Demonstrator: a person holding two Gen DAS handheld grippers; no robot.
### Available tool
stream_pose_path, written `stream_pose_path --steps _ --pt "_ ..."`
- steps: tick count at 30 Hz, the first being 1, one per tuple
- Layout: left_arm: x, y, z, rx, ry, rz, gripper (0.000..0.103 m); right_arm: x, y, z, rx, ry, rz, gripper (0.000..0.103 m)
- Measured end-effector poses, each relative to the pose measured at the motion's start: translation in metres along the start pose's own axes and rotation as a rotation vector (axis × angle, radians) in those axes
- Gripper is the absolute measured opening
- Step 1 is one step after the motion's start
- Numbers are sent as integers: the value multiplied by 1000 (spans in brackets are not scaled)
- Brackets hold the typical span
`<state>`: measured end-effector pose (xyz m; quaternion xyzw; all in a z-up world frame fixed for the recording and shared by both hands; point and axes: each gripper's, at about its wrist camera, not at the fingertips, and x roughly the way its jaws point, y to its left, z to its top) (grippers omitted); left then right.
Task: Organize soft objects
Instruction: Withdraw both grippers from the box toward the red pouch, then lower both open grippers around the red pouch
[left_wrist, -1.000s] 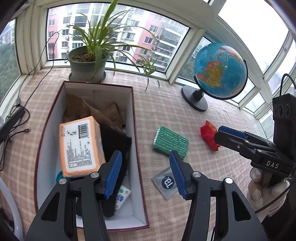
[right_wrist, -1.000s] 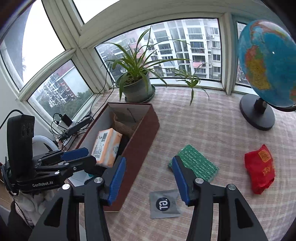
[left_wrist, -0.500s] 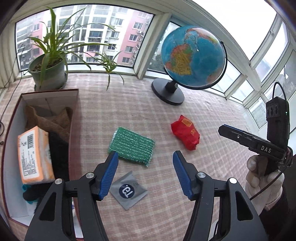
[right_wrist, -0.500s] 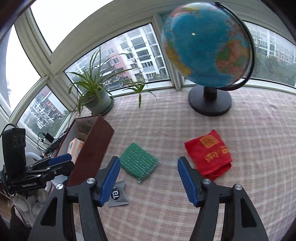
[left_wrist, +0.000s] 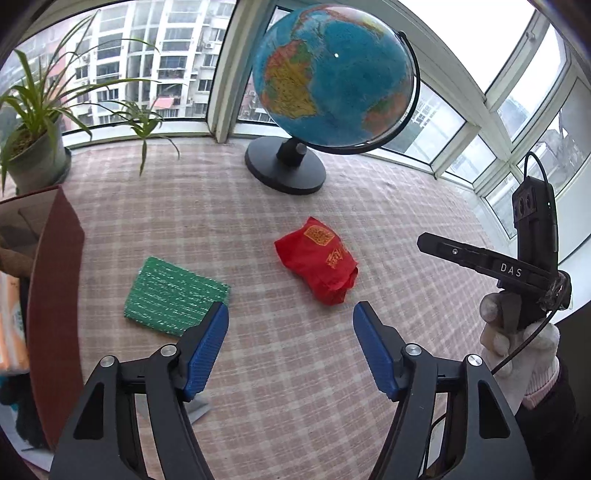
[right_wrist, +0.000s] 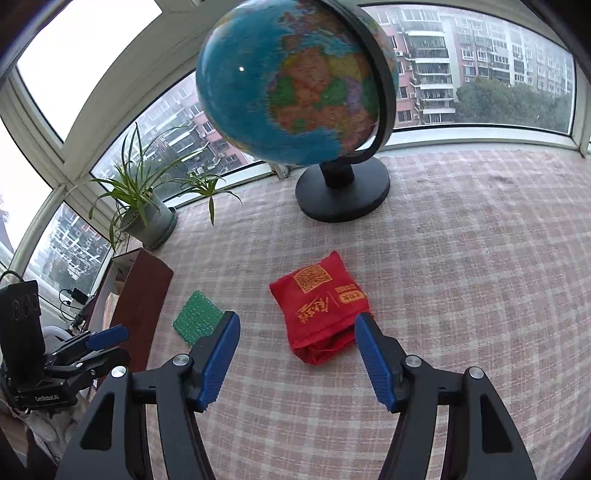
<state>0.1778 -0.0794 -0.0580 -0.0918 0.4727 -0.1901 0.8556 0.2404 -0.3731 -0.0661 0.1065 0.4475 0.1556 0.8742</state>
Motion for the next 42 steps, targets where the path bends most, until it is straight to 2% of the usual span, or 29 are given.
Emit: stream_pose_path --steps 6,9,18,22,29,42 --pt "30 -22 5 -18 21 -14 70 13 -33 8 11 38 16 61" --pt "49 -28 6 -33 49 -22 70 27 -48 11 28 73 57 61" --pt "101 -29 13 -92 128 -21 70 77 -86 18 78 159 134 61" --pt "121 -28 16 -98 165 -13 70 98 -90 20 75 195 163 61" --pt "147 -39 18 -41 208 37 70 125 -94 25 74 239 198 61" --pt "175 -36 21 -47 251 25 70 146 -84 28 40 292 224 61"
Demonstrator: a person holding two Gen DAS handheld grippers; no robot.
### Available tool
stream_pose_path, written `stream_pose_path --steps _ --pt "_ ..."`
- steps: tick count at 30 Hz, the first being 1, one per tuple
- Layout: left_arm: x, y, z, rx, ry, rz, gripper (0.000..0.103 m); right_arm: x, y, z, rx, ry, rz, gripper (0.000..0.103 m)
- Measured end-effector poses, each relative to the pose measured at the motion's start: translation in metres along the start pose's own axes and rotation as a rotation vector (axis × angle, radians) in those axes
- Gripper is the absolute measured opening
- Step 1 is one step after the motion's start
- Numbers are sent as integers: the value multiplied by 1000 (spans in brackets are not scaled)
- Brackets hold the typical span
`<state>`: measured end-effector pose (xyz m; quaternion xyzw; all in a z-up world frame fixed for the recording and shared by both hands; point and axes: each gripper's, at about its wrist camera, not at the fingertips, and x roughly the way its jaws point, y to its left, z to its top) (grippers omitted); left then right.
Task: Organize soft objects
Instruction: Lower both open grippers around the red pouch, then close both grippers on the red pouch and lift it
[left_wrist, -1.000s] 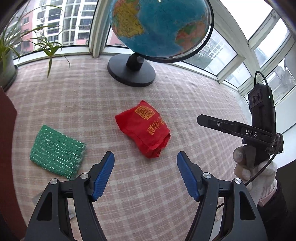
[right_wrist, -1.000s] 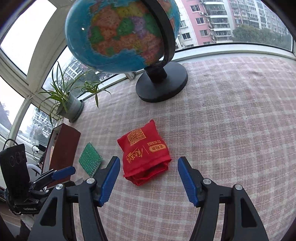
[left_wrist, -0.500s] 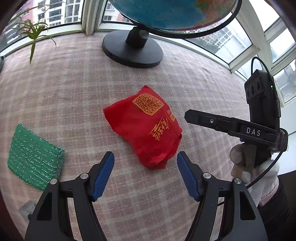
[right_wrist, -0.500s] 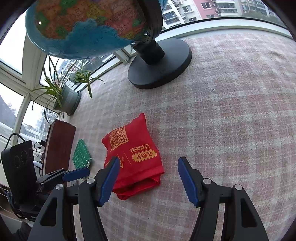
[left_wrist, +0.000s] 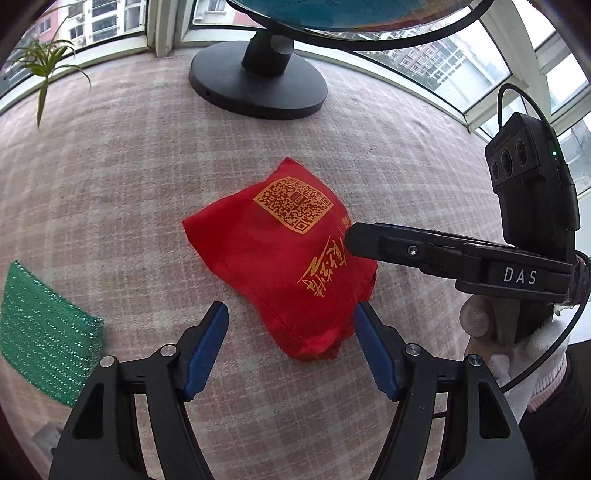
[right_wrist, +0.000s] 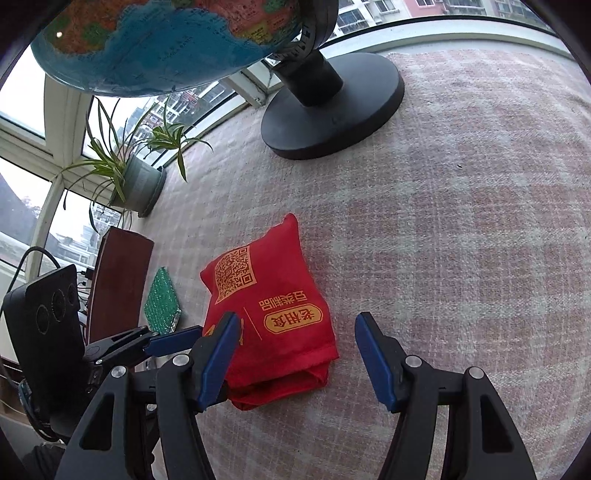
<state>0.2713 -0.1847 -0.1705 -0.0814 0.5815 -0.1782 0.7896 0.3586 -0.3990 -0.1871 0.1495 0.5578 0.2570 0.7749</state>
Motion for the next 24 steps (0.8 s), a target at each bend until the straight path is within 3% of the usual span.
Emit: stream_pose_path --steps 15,24 --pt "9 11 3 -32 22 -72 68 15 10 6 -6 39 53 61" --pt "16 2 6 6 8 -52 63 17 15 -3 -27 37 46 53"
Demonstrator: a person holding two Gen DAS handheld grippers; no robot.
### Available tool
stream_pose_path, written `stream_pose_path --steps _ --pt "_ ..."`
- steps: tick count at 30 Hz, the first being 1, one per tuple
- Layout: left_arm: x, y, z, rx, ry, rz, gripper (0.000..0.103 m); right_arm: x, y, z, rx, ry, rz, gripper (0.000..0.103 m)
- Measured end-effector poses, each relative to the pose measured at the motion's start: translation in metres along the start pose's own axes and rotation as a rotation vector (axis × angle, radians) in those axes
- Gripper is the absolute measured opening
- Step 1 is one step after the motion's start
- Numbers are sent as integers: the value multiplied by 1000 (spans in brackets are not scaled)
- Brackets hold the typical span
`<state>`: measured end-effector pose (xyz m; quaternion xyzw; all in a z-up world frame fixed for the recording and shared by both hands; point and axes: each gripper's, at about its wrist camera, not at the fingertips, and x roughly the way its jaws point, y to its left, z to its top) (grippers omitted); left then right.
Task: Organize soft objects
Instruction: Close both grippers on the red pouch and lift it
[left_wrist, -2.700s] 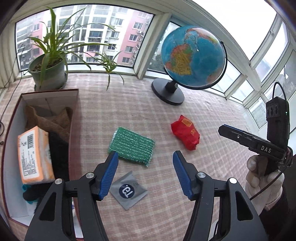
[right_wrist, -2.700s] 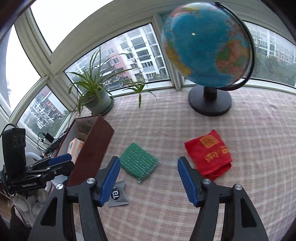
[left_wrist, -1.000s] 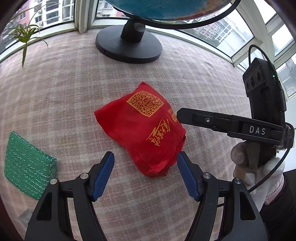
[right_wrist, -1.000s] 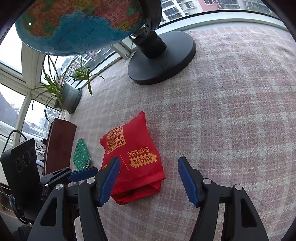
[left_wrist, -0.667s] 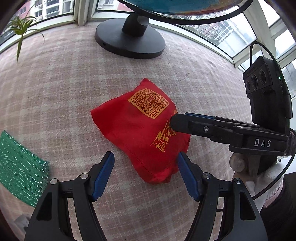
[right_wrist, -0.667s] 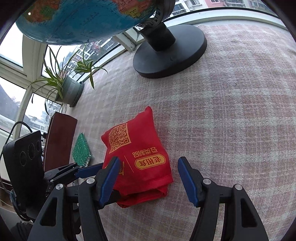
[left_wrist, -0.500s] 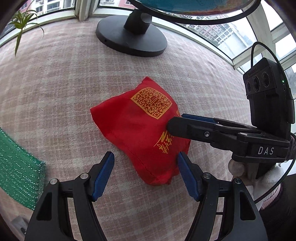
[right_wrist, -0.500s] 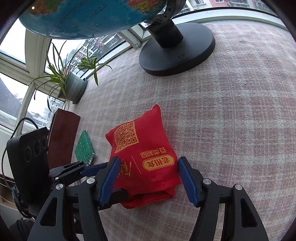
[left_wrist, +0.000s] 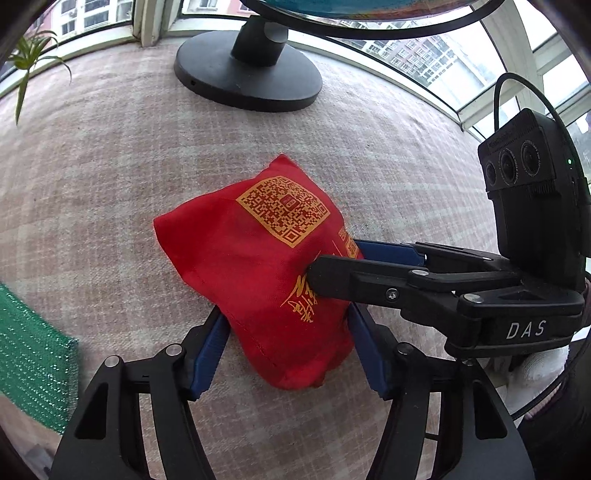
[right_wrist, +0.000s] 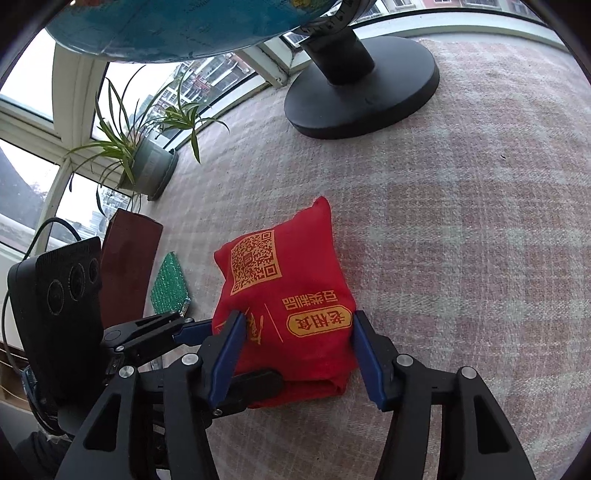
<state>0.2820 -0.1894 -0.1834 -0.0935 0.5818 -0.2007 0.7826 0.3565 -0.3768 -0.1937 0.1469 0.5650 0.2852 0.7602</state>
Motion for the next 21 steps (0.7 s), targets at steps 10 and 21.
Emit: stream_pose_path --steps 10,21 --pt "-20 -11 -8 48 -48 21 63 -11 11 -11 16 -36 10 52" --pt "-68 -22 -26 100 -113 -9 63 -43 46 -30 13 -107 2 52"
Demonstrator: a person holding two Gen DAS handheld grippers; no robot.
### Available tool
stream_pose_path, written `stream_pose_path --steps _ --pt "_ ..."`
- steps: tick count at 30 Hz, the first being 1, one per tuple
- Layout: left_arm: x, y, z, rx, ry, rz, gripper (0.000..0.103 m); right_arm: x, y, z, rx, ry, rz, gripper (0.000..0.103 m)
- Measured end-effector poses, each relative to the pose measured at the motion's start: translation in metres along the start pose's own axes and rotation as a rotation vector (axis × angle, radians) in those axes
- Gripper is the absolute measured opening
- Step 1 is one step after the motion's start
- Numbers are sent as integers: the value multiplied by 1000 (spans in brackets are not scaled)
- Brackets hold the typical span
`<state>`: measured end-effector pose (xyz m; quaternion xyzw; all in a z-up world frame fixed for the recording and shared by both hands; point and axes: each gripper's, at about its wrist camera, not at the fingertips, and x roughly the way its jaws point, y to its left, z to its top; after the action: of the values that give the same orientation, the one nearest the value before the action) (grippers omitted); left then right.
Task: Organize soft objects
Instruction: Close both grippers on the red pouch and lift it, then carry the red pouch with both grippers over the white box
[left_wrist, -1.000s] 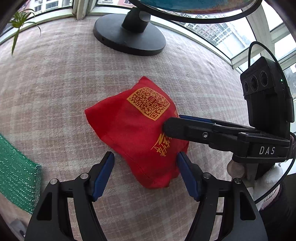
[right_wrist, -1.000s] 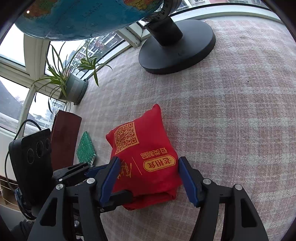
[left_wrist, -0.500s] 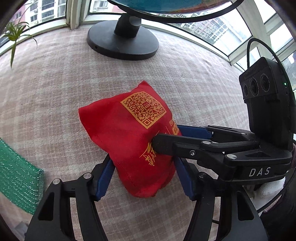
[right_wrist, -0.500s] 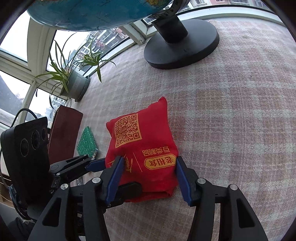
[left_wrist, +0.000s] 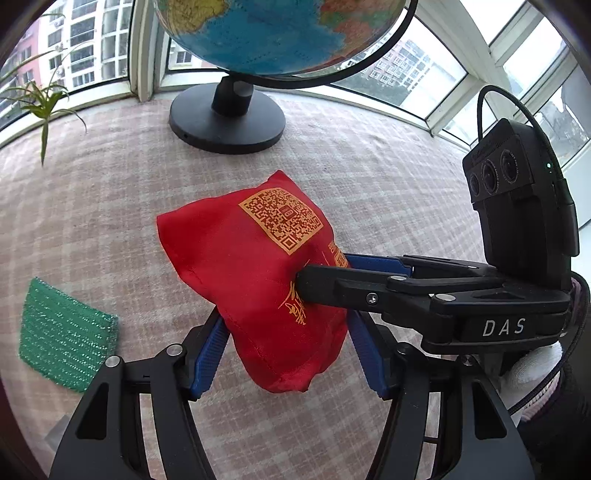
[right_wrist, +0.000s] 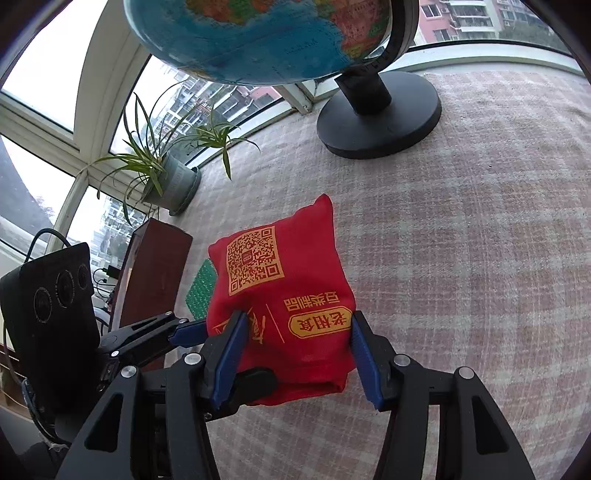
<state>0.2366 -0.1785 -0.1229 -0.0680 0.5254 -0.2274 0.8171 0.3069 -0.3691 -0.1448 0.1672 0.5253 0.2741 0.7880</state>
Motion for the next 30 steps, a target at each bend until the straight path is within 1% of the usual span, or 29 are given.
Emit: stream_pose_path --steps 7,16,23,30 --pt "-35 -3 -20 20 -40 -8 63 -17 32 -21 -25 -21 -20 52" --pt "-77 3 -43 57 -81 22 63 -21 87 -39 -88 -44 -45 52" --pt "-113 26 -60 54 -114 51 63 -14 138 -44 -148 -55 -52 52" --pt "-146 65 -81 25 -132 78 63 11 198 -52 -245 -50 -82 52"
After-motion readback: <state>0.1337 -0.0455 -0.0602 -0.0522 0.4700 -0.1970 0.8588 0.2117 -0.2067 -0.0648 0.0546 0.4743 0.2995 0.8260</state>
